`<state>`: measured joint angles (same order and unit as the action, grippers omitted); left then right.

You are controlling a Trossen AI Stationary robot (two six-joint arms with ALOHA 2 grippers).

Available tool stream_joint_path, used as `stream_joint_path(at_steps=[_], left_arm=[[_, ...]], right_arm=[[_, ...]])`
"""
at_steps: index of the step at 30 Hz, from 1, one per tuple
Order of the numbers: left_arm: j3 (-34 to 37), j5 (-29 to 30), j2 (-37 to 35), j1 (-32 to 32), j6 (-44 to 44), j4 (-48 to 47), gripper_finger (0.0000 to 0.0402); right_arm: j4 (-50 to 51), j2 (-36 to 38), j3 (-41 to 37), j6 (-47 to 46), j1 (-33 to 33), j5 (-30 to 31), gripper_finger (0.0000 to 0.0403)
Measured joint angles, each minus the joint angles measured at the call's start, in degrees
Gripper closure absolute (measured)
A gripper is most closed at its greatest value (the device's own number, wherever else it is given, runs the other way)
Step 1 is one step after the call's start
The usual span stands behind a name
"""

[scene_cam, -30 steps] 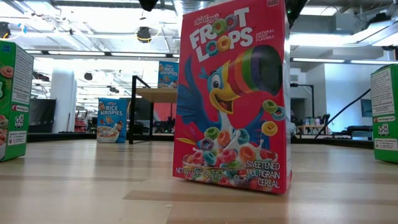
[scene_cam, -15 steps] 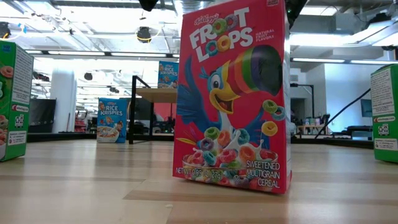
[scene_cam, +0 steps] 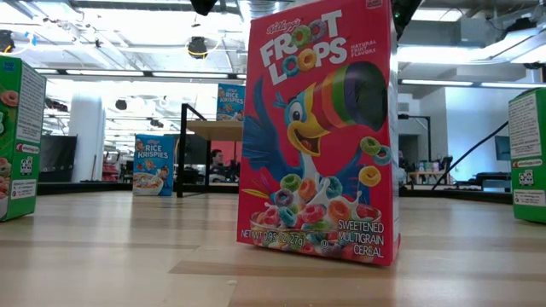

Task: Stack cereal on shelf
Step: Put the top right red cereal box on the shelf

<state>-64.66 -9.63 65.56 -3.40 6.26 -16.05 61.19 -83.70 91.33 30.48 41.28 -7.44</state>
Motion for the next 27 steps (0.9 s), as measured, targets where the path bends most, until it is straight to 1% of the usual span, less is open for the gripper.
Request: stream_joint_path(at_steps=[17,22,27], left_arm=[[0.0,0.0,0.0,0.0,0.0,0.0,0.0178],[0.0,0.0,0.0,0.0,0.5,0.0,0.0178],[0.0,0.0,0.0,0.0,0.5,0.0,0.0178]], right_arm=[[-2.9,0.0,0.0,-0.4,0.0,0.0,0.0181],[-3.5,0.0,0.0,-1.8,0.0,1.6,0.0162],[-3.5,0.0,0.0,-1.5,0.0,1.7,0.0143]])
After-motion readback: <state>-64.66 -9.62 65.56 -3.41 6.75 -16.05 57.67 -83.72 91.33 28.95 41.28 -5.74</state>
